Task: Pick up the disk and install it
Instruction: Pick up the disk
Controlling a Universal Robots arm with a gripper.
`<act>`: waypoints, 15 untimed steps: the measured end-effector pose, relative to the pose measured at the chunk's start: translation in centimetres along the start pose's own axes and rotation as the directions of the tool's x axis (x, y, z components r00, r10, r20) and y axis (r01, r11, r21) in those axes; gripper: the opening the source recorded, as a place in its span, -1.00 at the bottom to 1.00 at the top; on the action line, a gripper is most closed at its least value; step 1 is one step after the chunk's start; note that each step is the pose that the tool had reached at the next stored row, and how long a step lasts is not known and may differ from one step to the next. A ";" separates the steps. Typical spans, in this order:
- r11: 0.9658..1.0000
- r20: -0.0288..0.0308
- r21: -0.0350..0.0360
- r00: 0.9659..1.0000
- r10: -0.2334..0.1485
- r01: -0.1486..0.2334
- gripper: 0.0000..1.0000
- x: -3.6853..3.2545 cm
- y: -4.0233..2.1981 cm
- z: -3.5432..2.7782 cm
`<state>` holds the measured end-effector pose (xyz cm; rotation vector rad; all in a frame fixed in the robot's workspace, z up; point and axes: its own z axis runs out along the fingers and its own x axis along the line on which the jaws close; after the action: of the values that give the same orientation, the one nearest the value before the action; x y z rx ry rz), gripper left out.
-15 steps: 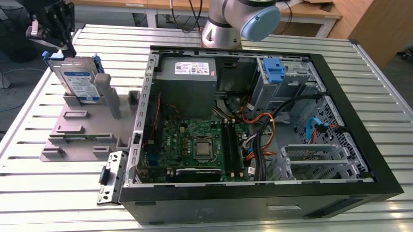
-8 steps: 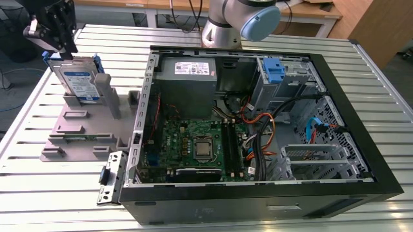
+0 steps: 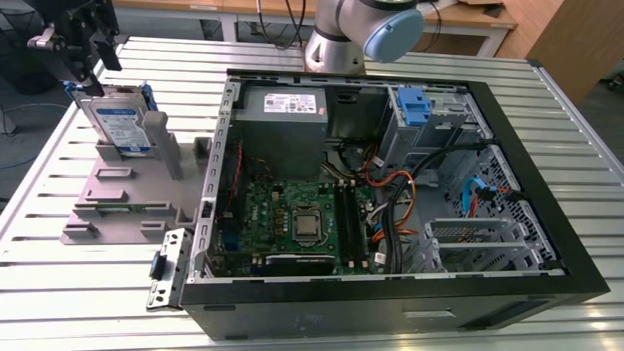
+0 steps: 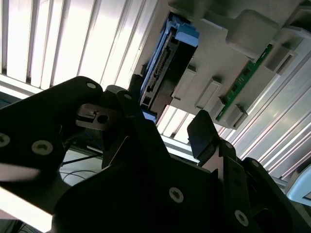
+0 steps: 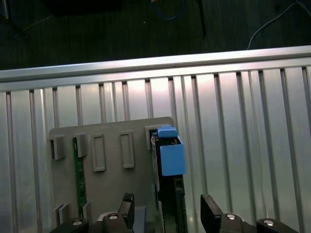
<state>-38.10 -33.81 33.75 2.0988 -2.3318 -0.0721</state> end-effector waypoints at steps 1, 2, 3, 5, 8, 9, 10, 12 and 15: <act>1.000 0.000 0.000 1.000 0.000 0.000 0.29 0.00 0.00 0.00; 1.000 0.000 0.000 1.000 0.000 0.000 0.29 0.00 0.00 0.00; 1.000 0.000 0.000 1.000 0.000 0.000 0.29 0.01 0.00 0.00; 1.000 0.000 0.000 1.000 0.000 0.000 0.29 0.01 0.00 0.00; 1.000 0.000 0.000 1.000 0.000 0.000 0.29 0.01 0.00 0.09; 1.000 0.000 0.000 1.000 0.000 0.000 0.29 0.02 -0.01 0.14; 1.000 0.000 0.000 1.000 0.000 0.000 0.29 0.02 -0.01 0.19; 1.000 0.000 0.000 1.000 0.000 0.000 0.29 0.02 -0.01 0.36; 1.000 0.000 0.000 1.000 0.000 0.000 0.29 0.04 -0.03 0.87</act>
<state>-38.10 -33.82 32.88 2.0990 -2.3319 -0.0718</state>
